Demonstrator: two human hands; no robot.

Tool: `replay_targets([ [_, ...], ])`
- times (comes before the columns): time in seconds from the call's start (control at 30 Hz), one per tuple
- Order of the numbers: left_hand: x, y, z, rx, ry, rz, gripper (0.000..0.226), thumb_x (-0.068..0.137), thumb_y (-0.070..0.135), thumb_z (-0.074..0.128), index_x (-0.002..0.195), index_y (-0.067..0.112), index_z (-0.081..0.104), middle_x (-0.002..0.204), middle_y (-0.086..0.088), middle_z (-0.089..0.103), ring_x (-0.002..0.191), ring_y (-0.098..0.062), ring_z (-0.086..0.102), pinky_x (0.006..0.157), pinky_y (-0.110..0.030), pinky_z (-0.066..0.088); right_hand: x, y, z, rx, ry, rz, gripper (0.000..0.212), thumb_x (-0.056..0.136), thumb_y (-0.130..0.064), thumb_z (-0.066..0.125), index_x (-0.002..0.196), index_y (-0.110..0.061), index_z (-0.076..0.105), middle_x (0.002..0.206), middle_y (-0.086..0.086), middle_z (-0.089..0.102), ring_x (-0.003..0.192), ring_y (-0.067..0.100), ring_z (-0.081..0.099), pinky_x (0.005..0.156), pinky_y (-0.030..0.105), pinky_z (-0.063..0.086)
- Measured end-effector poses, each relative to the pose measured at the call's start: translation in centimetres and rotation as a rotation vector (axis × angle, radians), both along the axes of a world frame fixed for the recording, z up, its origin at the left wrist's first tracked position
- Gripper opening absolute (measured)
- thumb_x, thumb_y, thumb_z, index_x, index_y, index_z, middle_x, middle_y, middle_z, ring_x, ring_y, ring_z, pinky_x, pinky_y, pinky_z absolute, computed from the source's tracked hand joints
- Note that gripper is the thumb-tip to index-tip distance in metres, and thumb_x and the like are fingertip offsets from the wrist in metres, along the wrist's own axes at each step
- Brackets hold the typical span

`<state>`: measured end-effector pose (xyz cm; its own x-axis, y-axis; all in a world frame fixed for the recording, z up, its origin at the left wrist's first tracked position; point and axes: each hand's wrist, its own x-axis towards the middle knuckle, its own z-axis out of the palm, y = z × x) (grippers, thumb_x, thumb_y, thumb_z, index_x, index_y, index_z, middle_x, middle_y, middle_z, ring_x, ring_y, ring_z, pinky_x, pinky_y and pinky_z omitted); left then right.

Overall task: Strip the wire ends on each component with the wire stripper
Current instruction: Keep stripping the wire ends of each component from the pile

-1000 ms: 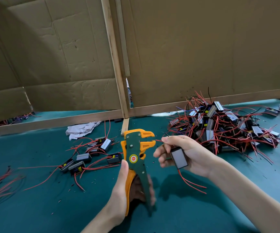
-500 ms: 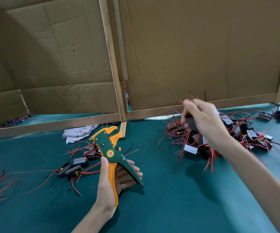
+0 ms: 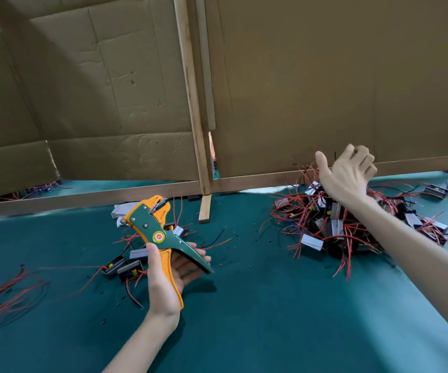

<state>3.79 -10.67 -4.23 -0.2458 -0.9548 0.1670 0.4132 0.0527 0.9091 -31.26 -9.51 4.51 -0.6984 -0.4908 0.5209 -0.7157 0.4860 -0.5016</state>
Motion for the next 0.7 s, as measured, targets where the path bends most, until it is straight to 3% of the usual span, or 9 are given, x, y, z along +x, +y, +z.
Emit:
replay_targets([
  [0.07, 0.0, -0.2, -0.2, 0.012, 0.007, 0.018, 0.080, 0.084, 0.068, 0.024, 0.093, 0.000, 0.065, 0.088, -0.023, 0.071, 0.082, -0.036, 0.070, 0.065, -0.035, 0.059, 3.9, 0.5, 0.5, -0.242, 0.224, 0.131, 0.046, 0.097, -0.035, 0.042, 0.123, 0.002, 0.047, 0.125, 0.024, 0.044, 0.114, 0.038, 0.042, 0.095, 0.048, 0.032],
  [0.13, 0.1, -0.3, -0.3, 0.020, 0.006, 0.033, 0.080, 0.083, 0.068, 0.025, 0.094, 0.000, 0.064, 0.089, -0.022, 0.071, 0.083, -0.036, 0.070, 0.066, -0.036, 0.059, 8.9, 1.1, 0.0, -0.334, 0.186, 0.391, 0.016, 0.094, -0.016, 0.050, 0.102, -0.004, 0.058, 0.101, 0.016, 0.060, 0.090, 0.031, 0.055, 0.078, 0.039, 0.040],
  [0.2, 0.1, -0.4, -0.5, 0.030, 0.004, 0.047, 0.081, 0.082, 0.070, 0.025, 0.095, 0.000, 0.064, 0.089, -0.022, 0.070, 0.083, -0.036, 0.070, 0.069, -0.038, 0.058, 13.6, 1.7, -1.4, -0.156, -0.226, 0.579, 0.011, 0.090, -0.011, 0.054, 0.081, -0.010, 0.059, 0.076, 0.010, 0.067, 0.063, 0.023, 0.059, 0.061, 0.032, 0.045],
  [0.27, 0.1, -0.5, -0.4, 0.040, 0.008, 0.066, 0.082, 0.080, 0.071, 0.026, 0.095, 0.000, 0.063, 0.087, -0.022, 0.071, 0.082, -0.035, 0.070, 0.071, -0.041, 0.055, 17.3, 1.9, -3.3, 0.068, -0.855, 0.679, 0.014, 0.089, -0.010, 0.057, 0.076, -0.008, 0.057, 0.069, 0.011, 0.065, 0.047, 0.019, 0.056, 0.047, 0.025, 0.045],
  [0.33, 0.1, -0.5, -0.3, 0.041, 0.027, 0.090, 0.081, 0.077, 0.071, 0.028, 0.096, -0.001, 0.063, 0.086, -0.022, 0.070, 0.080, -0.035, 0.070, 0.072, -0.042, 0.054, 19.8, 1.9, -4.7, 0.102, -1.370, 0.720, 0.014, 0.091, -0.010, 0.063, 0.090, 0.002, 0.055, 0.080, 0.018, 0.057, 0.048, 0.022, 0.055, 0.039, 0.023, 0.047],
  [0.4, 0.0, -0.6, -0.2, 0.032, 0.043, 0.095, 0.081, 0.077, 0.070, 0.028, 0.096, 0.000, 0.062, 0.085, -0.021, 0.071, 0.078, -0.033, 0.070, 0.071, -0.041, 0.056, 21.1, 1.5, -5.7, -0.011, -1.606, 0.698, 0.023, 0.090, -0.008, 0.068, 0.101, 0.006, 0.053, 0.093, 0.019, 0.048, 0.058, 0.026, 0.054, 0.042, 0.027, 0.054],
  [0.47, -0.1, -0.6, -0.2, 0.022, 0.054, 0.087, 0.079, 0.078, 0.070, 0.027, 0.095, 0.001, 0.062, 0.082, -0.019, 0.071, 0.077, -0.031, 0.070, 0.069, -0.038, 0.058, 22.1, 0.8, -6.3, -0.085, -1.630, 0.682, 0.016, 0.090, -0.008, 0.067, 0.099, 0.002, 0.058, 0.090, 0.014, 0.050, 0.059, 0.021, 0.051, 0.045, 0.024, 0.054],
  [0.6, 0.0, -0.6, -0.2, 0.022, 0.068, 0.080, 0.078, 0.079, 0.069, 0.026, 0.094, 0.002, 0.063, 0.081, -0.018, 0.072, 0.076, -0.029, 0.072, 0.066, -0.033, 0.059, 22.8, 0.0, -6.9, -0.040, -1.424, 0.663, 0.004, 0.091, -0.019, 0.068, 0.090, -0.016, 0.067, 0.077, 0.000, 0.062, 0.047, 0.008, 0.040, 0.039, 0.016, 0.036],
  [0.7, 0.0, -0.5, -0.3, 0.016, 0.043, 0.088, 0.079, 0.079, 0.069, 0.025, 0.094, 0.002, 0.063, 0.081, -0.017, 0.072, 0.077, -0.028, 0.072, 0.068, -0.036, 0.058, 22.4, -0.1, -6.4, -0.121, -1.378, 0.669, 0.012, 0.094, -0.017, 0.063, 0.084, -0.016, 0.069, 0.074, -0.002, 0.061, 0.051, 0.008, 0.039, 0.044, 0.015, 0.038],
])
